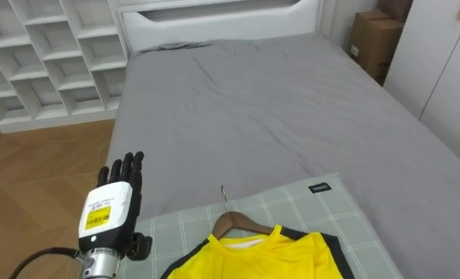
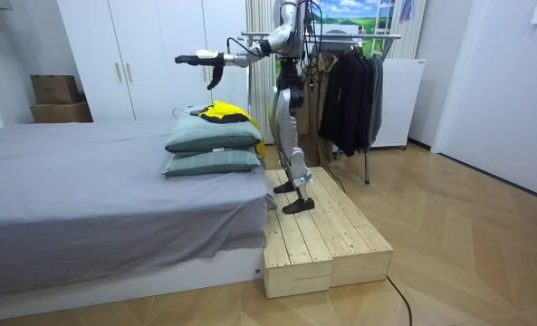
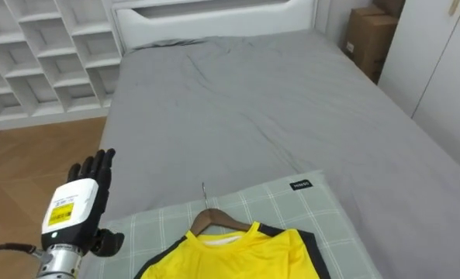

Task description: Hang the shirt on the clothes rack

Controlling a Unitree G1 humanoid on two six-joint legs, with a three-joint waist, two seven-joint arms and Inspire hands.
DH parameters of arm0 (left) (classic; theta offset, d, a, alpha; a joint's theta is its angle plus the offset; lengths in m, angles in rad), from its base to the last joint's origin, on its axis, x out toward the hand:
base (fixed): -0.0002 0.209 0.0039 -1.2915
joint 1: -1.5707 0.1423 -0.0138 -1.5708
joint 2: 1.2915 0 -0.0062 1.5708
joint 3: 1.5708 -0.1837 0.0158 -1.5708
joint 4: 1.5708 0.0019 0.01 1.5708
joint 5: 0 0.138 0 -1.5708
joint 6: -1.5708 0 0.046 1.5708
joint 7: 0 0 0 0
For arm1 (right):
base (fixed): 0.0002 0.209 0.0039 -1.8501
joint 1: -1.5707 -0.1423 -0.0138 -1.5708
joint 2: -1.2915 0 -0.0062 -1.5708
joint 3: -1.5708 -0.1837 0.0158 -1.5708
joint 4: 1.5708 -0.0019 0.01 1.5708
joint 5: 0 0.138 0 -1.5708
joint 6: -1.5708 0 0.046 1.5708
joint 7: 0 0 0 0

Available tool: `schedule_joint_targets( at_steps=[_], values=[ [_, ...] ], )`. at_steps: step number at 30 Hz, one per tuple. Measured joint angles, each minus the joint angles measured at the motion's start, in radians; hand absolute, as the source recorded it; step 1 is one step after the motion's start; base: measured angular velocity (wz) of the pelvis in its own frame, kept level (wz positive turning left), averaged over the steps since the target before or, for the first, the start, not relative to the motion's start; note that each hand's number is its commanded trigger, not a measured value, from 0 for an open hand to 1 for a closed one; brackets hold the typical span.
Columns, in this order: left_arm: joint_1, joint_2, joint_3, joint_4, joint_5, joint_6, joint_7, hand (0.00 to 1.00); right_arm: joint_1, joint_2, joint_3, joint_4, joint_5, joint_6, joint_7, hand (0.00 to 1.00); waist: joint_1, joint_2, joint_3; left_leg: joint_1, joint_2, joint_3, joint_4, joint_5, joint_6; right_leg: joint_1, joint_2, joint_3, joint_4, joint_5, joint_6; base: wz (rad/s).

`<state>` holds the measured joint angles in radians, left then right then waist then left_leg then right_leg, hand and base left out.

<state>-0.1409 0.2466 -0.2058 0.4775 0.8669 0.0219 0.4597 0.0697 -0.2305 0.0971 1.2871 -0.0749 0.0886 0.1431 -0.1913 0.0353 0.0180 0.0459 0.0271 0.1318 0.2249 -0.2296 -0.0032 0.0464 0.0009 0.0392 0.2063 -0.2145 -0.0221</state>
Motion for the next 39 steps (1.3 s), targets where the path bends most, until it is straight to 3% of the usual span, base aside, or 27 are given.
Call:
schedule_joint_targets(
  at_steps=[7, 16, 21, 27, 35, 37, 39],
  values=[
    [-0.079, -0.023, -0.006, 0.122, 0.000, 0.000, -0.008, 0.00, -0.037, 0.001, -0.001, -0.025, 0.010, -0.003, -0.002, 0.00, 0.000, 0.004, -0.0031, -0.038, 0.001, 0.002, 0.011, 0.002, 0.002, -0.050, 0.000, -0.002, 0.033, 0.001, 0.002, -0.02],
    [-0.234, -0.004, -0.001, 0.297, -0.014, -0.042, 0.007, 0.00, -0.084, 0.001, 0.002, -0.043, 0.123, -0.048, -0.034, 0.00, 0.004, 0.016, -0.0043, -0.104, 0.004, 0.008, 0.032, 0.002, 0.003, -0.107, 0.001, 0.004, 0.041, 0.010, 0.006, -0.01],
    [-0.353, -0.001, 0.008, 0.420, -0.115, -0.087, 0.036, 0.00, -0.122, 0.001, 0.040, -0.041, 0.168, -0.084, -0.044, 0.00, -0.001, 0.019, 0.0067, -0.155, 0.006, 0.008, 0.049, 0.004, 0.006, -0.156, 0.001, 0.003, 0.060, 0.012, 0.006, 0.00],
    [-0.388, 0.002, 0.006, 0.461, -0.186, -0.118, 0.034, 0.00, -0.154, 0.002, 0.088, -0.040, 0.193, -0.103, -0.044, 0.00, -0.008, 0.007, 0.0225, -0.248, 0.013, 0.013, 0.092, 0.004, 0.006, -0.255, 0.003, 0.000, 0.110, 0.012, 0.006, -0.02],
    [-0.429, -0.001, 0.005, 0.539, -0.264, -0.125, -0.002, 0.00, -0.196, 0.031, 0.126, -0.033, 0.245, -0.113, -0.092, 0.00, -0.033, -0.013, 0.0411, -0.358, 0.017, 0.008, 0.164, 0.004, 0.007, -0.363, 0.000, -0.016, 0.175, 0.012, 0.006, 0.01],
    [-0.451, 0.002, 0.005, 0.552, -0.292, -0.128, -0.011, 0.00, -0.208, 0.040, 0.127, -0.033, 0.245, -0.113, -0.098, 0.00, -0.045, -0.016, 0.0472, -0.382, 0.017, 0.004, 0.178, 0.004, 0.008, -0.385, 0.000, -0.018, 0.190, 0.012, 0.006, 0.06],
    [-0.472, 0.002, 0.003, 0.571, -0.322, -0.138, -0.019, 0.00, -0.228, 0.042, 0.134, -0.034, 0.245, -0.115, -0.098, 0.00, -0.053, -0.018, 0.0594, -0.398, 0.017, 0.004, 0.193, 0.005, 0.010, -0.405, -0.001, -0.018, 0.212, 0.012, 0.005, 0.00]
  ],
)
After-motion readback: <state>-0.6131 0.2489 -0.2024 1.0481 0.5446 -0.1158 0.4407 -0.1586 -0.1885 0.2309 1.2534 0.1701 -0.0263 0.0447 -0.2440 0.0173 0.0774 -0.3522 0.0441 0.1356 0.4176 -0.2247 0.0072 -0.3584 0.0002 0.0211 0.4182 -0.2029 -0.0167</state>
